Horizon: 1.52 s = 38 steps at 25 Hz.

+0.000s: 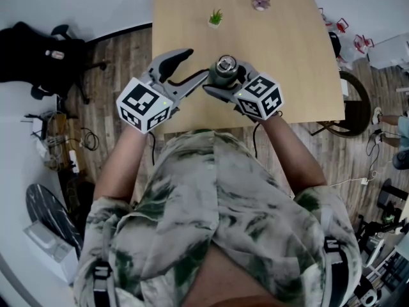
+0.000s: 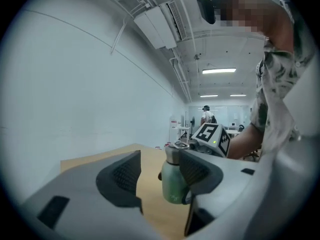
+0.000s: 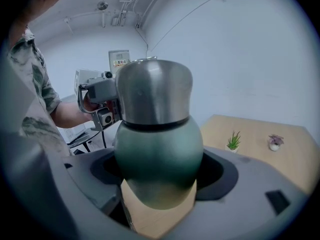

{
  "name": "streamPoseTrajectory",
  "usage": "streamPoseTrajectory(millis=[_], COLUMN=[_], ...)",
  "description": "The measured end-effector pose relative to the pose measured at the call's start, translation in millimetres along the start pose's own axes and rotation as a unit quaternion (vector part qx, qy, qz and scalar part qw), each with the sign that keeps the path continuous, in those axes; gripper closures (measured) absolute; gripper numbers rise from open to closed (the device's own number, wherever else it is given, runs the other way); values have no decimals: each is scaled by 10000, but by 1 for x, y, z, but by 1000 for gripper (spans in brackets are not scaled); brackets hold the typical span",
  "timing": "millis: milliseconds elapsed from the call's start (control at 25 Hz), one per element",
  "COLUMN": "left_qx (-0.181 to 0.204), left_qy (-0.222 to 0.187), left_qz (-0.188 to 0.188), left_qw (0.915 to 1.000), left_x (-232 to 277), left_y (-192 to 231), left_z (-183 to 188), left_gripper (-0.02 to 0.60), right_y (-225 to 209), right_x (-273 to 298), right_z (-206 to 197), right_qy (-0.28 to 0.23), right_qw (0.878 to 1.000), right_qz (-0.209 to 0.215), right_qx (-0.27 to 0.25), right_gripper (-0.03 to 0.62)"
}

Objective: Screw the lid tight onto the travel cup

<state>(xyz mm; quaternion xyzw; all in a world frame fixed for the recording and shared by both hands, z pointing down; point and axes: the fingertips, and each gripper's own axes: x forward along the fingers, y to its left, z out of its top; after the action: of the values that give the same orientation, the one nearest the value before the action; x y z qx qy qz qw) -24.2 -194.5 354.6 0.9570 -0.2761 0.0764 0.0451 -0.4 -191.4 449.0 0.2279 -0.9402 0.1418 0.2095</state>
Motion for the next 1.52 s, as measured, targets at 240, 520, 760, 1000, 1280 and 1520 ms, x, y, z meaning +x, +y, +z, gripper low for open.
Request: streamPoseTrajectory(millis=[240,520,760,1000,1280,1520], left_qx=[-259,-486,-681,-823,-994,-1004], left_qy=[366,651,815,953,924,952], left_qz=[626,846,858,795,822,805], left_qw=[9970,9931,9906,9888,9873,9871], left_x=[-11,-17,-24,-23,-25,-24], left_y=[27,34,30,25,27,30], left_z=[-27,-55,-75,-90,-96,-97], left_gripper=[381,507,550,552,552,552], right_y=[-3,-7,-8,-9,-3,-4], right_x=[-3,-5,-6,-3,3,7], right_z=[2,0,1,2,-2,0], right_qy=[-21,-43,-73,-71,-67,-41], right_qw=[10000,9999,9998,9999,9996,9997], right_qz=[-75,-111,-107,-66,124,134], right_qx=[-31,62,117,120,225,201], right_gripper=[194,194,194,194,194,194])
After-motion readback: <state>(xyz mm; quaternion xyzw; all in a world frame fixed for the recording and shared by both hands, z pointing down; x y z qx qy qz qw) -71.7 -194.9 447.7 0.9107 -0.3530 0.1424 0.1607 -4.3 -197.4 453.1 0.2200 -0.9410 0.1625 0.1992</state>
